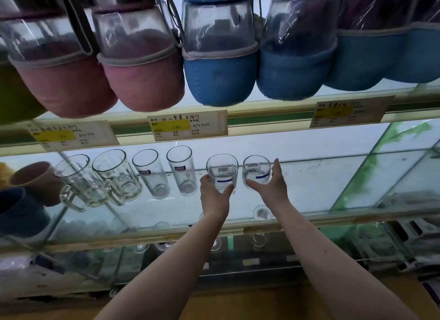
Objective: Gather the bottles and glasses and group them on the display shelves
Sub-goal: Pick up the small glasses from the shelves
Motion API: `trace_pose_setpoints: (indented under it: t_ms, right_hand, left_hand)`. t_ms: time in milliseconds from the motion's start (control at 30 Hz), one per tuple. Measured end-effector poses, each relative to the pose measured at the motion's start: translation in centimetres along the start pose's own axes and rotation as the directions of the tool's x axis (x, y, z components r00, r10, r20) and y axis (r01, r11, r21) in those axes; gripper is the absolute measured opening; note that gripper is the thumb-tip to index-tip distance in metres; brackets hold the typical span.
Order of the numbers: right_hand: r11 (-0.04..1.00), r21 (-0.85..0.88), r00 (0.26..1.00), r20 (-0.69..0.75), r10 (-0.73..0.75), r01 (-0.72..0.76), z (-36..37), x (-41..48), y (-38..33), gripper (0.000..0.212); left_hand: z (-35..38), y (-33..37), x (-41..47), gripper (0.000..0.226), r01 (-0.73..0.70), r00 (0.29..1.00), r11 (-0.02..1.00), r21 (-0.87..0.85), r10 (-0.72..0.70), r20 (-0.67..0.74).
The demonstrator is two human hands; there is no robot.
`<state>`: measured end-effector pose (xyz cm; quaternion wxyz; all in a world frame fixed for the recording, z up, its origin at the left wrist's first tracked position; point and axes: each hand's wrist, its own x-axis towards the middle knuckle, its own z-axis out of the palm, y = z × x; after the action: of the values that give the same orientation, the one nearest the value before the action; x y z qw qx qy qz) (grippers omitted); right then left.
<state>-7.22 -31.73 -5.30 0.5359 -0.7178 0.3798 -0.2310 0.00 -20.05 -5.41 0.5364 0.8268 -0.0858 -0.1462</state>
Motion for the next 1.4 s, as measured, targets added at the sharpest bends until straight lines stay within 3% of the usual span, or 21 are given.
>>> trace_pose_setpoints:
  t_ms: [267,567,767,900,1167,1400]
  right_hand:
    - [0.996,0.076,0.996,-0.08,-0.043,0.05,-1.8,-3.7,-2.0,0.082]
    - [0.973,0.188,0.991,-0.029,-0.133,0.136,-4.6,-12.0,-4.2,0.062]
    - [0.917,0.395,0.993,0.075,-0.092,0.055,-5.6,-18.2,-4.0,0.049]
    - [0.876,0.481,0.983,0.143,-0.111,0.029,-5.2,-22.4,-3.3,0.043]
    - [0.875,0.477,0.945,0.245,-0.215,0.075,-3.1,-27.1,-6.0,0.043]
    - [0.884,0.452,0.907,0.315,-0.279,0.115,2.7,-31.0,-9.0,0.041]
  left_hand:
    - [-1.7,0.6,-2.9,0.081,0.024,0.994,0.998,0.065,-0.031,0.104]
    - [-4.1,1.1,-10.9,0.062,-0.07,0.998,0.994,-0.083,0.07,-0.003]
    - [-5.5,0.8,-18.5,0.045,-0.206,0.973,0.916,-0.345,0.154,-0.172]
    - [-6.9,-0.5,-22.8,0.04,-0.223,0.965,0.907,-0.356,0.154,-0.212]
    - [-12.6,-0.6,-26.3,0.035,-0.248,0.949,0.918,-0.308,0.167,-0.267]
    - [-19.1,-3.3,-26.5,0.031,-0.244,0.931,0.884,-0.398,0.098,-0.352]
